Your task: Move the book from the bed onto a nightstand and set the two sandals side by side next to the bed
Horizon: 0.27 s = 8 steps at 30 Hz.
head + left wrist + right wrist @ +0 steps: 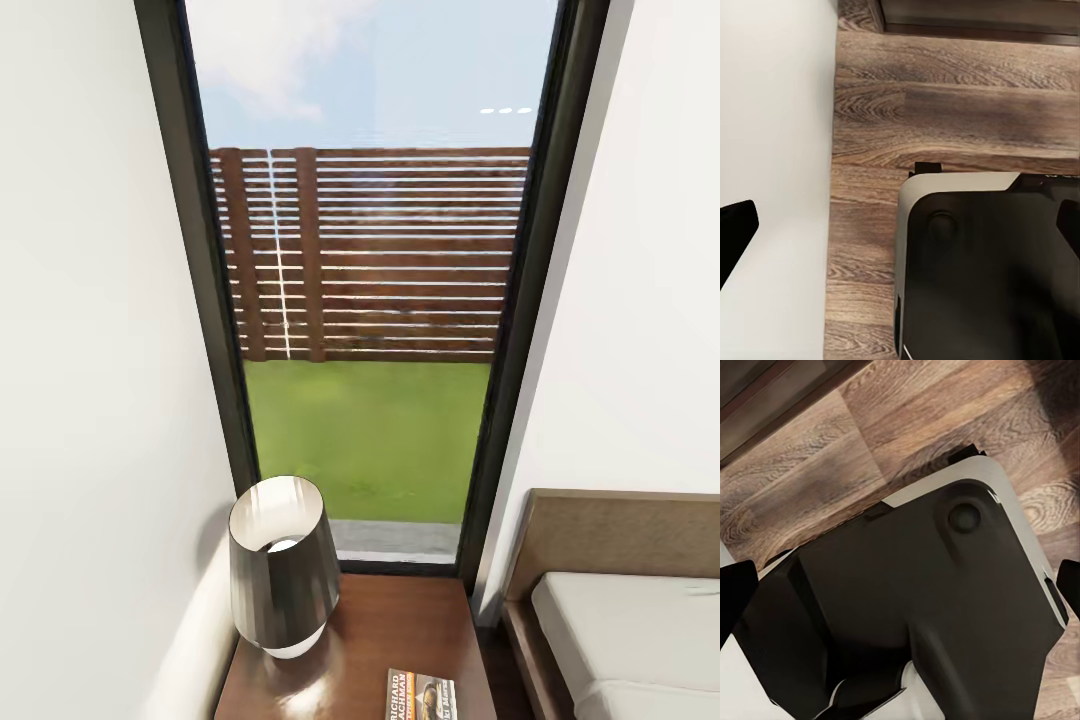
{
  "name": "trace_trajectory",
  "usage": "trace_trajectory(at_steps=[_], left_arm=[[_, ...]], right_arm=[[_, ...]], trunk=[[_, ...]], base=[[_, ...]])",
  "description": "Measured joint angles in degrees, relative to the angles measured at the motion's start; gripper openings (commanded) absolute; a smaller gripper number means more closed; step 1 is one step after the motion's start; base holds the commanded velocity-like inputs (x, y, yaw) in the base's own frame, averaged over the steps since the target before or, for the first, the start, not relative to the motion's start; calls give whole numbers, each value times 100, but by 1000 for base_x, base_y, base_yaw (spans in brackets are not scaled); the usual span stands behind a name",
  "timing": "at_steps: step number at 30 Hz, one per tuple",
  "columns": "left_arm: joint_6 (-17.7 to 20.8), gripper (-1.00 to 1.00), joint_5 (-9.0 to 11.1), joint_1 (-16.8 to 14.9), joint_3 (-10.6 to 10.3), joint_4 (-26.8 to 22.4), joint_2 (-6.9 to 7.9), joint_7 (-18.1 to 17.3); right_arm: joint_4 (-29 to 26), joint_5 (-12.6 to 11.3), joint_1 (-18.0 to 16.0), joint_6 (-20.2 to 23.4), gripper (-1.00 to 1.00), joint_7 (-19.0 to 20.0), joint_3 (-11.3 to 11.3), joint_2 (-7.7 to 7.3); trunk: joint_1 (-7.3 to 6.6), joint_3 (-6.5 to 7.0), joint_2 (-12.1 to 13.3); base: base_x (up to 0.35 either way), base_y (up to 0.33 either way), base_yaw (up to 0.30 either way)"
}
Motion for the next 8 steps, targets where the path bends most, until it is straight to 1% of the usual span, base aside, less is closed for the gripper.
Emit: trace_trajectory(at_steps=[8], left_arm=[[0, 100, 0, 0, 3, 0, 2, 0]], right_arm=[[-2, 1, 0, 0, 100, 0, 0, 0]], trunk=[[0, 0, 0]], base=[[0, 0, 0]])
